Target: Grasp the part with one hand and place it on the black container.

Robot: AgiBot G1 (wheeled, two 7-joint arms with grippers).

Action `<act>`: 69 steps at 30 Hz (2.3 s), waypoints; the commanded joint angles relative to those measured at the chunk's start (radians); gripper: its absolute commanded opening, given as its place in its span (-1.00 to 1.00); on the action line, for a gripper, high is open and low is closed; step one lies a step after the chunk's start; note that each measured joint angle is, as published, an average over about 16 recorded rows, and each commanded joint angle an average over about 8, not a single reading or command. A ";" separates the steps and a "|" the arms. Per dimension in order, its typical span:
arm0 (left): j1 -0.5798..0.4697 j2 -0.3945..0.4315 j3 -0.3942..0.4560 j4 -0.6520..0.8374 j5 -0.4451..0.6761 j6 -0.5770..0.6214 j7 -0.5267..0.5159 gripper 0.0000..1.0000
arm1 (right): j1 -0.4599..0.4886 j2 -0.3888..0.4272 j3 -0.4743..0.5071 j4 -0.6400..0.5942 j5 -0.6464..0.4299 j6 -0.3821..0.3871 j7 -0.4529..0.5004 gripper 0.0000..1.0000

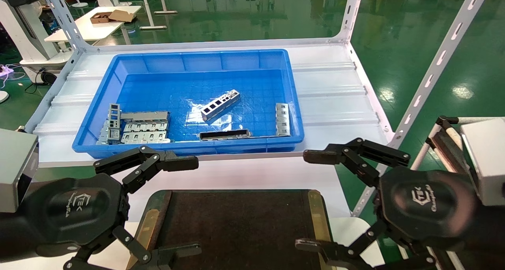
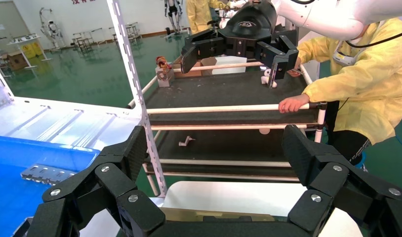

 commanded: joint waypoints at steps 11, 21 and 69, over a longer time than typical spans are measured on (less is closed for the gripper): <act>-0.015 0.010 0.002 -0.001 0.032 -0.047 -0.001 1.00 | 0.000 0.000 0.000 0.000 0.000 0.000 0.000 1.00; -0.127 0.123 0.063 0.054 0.212 -0.244 -0.035 1.00 | 0.000 0.000 0.000 -0.001 0.000 0.000 0.000 1.00; -0.538 0.738 0.206 1.165 0.531 -0.839 0.277 -1.00 | 0.001 0.000 -0.001 -0.001 0.001 0.000 -0.001 -1.00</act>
